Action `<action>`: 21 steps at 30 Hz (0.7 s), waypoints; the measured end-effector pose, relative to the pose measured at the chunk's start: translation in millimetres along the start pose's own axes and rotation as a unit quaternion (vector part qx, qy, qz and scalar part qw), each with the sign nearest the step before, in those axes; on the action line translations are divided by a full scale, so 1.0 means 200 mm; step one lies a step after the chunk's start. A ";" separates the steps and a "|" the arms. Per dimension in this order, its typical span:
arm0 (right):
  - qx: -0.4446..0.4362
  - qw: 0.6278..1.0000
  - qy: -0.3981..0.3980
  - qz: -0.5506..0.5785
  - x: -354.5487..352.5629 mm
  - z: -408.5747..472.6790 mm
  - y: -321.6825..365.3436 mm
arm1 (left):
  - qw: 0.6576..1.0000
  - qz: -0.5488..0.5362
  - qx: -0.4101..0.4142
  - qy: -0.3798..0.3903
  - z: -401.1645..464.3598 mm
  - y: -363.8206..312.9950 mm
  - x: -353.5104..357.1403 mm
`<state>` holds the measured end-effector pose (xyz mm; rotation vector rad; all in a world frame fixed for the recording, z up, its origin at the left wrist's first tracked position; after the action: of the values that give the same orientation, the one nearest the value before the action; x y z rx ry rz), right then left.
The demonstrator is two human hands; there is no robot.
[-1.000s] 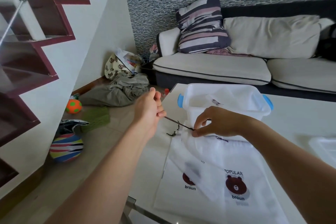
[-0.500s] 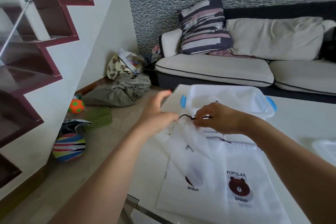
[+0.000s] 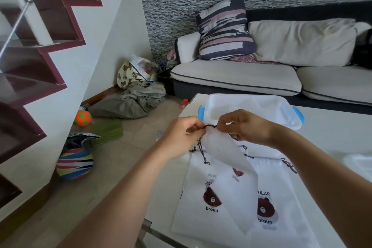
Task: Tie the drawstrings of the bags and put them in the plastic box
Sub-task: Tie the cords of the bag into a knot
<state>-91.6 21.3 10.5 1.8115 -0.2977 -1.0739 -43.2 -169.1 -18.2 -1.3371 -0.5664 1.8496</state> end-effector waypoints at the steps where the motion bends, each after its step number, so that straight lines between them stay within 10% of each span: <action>1: -0.001 1.000 -0.021 -0.017 -0.01 0.01 0.00 | 1.000 0.010 0.005 -0.015 0.01 0.00 -0.01; 21: 0.037 0.981 -0.190 0.000 0.03 0.05 0.01 | 0.967 -0.232 -0.038 -0.095 0.01 -0.13 -0.01</action>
<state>-95.4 10.0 6.8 1.6606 -0.5721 -1.4254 -36.6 -155.3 2.9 -0.9721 -0.9705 1.5826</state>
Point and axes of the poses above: each hand's wrist, its own z-axis towards the middle knuckle, its own x-axis out of the palm, y = z × x, the point moved 3 cm from there along z, towards the middle knuckle, and after that the axes turned 6 degrees about x, right-handed, at the moved point
